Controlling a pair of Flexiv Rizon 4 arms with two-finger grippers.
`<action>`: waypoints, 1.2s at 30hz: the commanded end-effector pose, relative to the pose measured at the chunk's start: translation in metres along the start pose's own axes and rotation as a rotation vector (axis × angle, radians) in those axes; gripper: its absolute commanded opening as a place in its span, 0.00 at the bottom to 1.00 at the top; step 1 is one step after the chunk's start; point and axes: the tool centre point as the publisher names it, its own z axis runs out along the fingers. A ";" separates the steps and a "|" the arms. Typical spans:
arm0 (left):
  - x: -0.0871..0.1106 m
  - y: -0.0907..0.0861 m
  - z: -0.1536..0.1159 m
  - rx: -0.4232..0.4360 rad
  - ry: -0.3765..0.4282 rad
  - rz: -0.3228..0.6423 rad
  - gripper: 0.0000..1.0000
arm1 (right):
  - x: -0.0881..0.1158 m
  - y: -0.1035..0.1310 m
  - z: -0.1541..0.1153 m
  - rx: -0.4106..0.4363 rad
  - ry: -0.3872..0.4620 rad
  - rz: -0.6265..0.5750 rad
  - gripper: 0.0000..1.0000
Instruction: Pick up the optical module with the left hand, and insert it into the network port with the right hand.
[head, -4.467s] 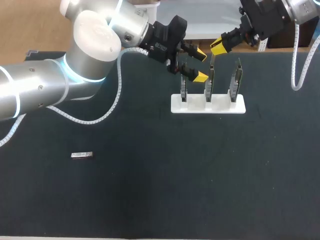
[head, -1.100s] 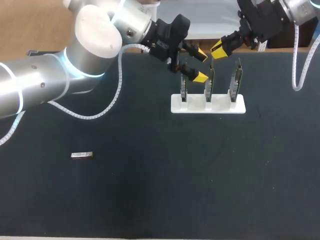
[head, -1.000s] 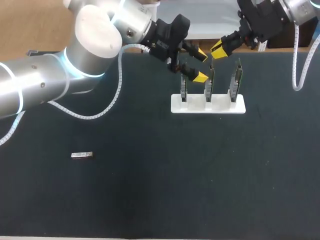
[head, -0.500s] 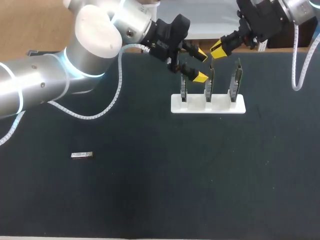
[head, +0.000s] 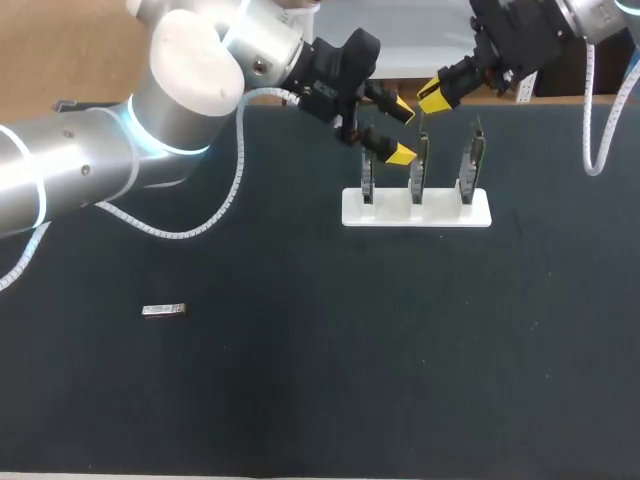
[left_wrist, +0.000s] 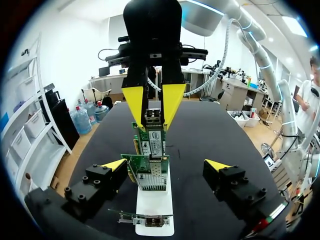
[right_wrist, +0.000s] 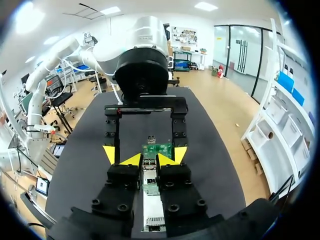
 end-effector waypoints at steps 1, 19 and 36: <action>-0.001 0.002 0.000 0.004 0.004 -0.001 1.00 | 0.002 -0.001 0.001 0.001 0.004 0.001 0.00; -0.001 0.002 0.000 0.004 0.004 -0.001 1.00 | 0.008 -0.003 0.004 -0.006 0.018 0.005 0.00; -0.001 0.002 0.000 0.004 0.004 -0.001 1.00 | 0.001 -0.002 0.001 0.014 0.013 -0.018 0.00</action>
